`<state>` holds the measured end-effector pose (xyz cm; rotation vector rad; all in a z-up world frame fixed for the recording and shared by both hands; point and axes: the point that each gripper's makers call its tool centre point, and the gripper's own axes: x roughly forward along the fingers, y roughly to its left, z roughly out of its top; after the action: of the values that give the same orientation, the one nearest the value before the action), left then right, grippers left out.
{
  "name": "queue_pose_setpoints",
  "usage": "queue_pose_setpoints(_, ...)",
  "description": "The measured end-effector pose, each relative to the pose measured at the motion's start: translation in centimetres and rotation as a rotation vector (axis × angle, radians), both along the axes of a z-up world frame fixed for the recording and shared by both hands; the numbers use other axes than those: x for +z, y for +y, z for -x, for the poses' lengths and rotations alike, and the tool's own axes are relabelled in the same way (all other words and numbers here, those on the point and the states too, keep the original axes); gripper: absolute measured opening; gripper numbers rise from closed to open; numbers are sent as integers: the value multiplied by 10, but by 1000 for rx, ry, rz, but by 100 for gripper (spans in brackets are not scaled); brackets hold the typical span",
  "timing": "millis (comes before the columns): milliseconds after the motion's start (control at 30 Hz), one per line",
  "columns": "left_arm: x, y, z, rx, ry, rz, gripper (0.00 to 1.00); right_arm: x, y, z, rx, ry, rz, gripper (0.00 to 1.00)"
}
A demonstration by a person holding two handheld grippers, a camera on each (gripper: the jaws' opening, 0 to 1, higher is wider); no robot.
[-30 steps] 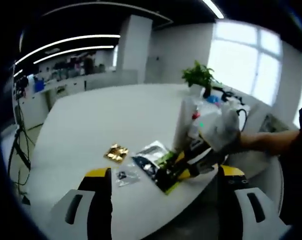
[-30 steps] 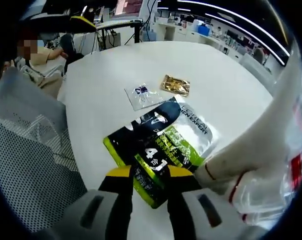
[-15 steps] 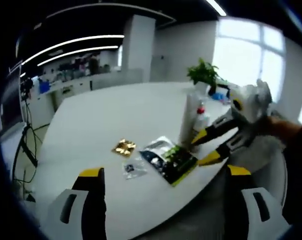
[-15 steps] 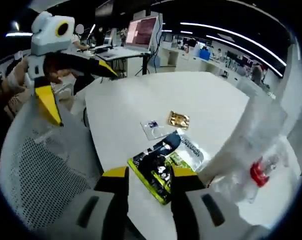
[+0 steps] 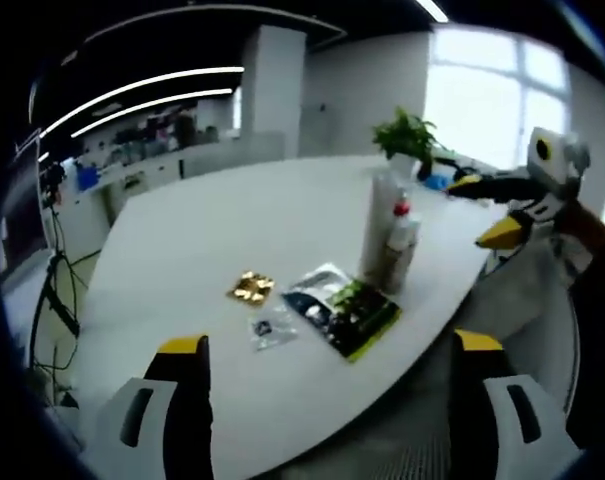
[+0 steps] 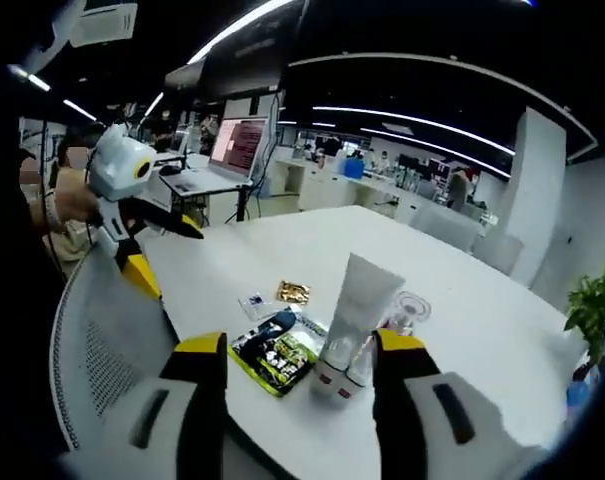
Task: Arrange the skincare products in the storage area until every visible bottle or jar stands upright without overlapping.
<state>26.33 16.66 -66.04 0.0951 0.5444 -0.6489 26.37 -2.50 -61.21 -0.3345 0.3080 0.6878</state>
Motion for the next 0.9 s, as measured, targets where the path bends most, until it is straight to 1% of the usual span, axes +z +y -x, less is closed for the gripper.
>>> queue_pose_setpoints(33,0,0,0,-2,-2,-4,97,-4,-8,0,-24,23,-15,62)
queue_pose_setpoints(100,0,1,1,-3,0,-8,97,-9,-17,-1,-59,43,-35,66)
queue_pose_setpoints(167,0,2,1,-2,-1,-11,97,-15,-24,-1,-69,54,-27,69)
queue_pose_setpoints(200,0,2,1,-2,-1,-12,97,-18,-29,-2,-88,54,-28,71)
queue_pose_setpoints(233,-1,3,1,0,0,-13,97,-21,-32,-2,-94,58,-32,72)
queue_pose_setpoints(300,-1,3,1,2,2,-11,97,-28,-35,-1,-113,91,-53,77)
queue_pose_setpoints(367,-3,3,1,-1,7,-15,97,-33,-38,0,-127,103,-69,79)
queue_pose_setpoints(500,-5,3,2,-2,15,-19,97,-44,-42,0,-151,126,-60,87)
queue_pose_setpoints(533,-6,3,2,-2,18,-18,97,-44,-42,0,-156,134,-57,89)
queue_pose_setpoints(600,-7,3,2,-1,22,-18,97,-40,-43,-2,-158,117,-66,92)
queue_pose_setpoints(700,-9,3,2,-5,28,-19,97,-42,-44,-2,-158,134,-80,97)
queue_pose_setpoints(767,-10,3,2,-3,30,-22,97,-44,-47,-2,-167,142,-70,99)
queue_pose_setpoints(900,-11,4,2,-2,35,-24,97,-42,-49,-2,-174,141,-85,99)
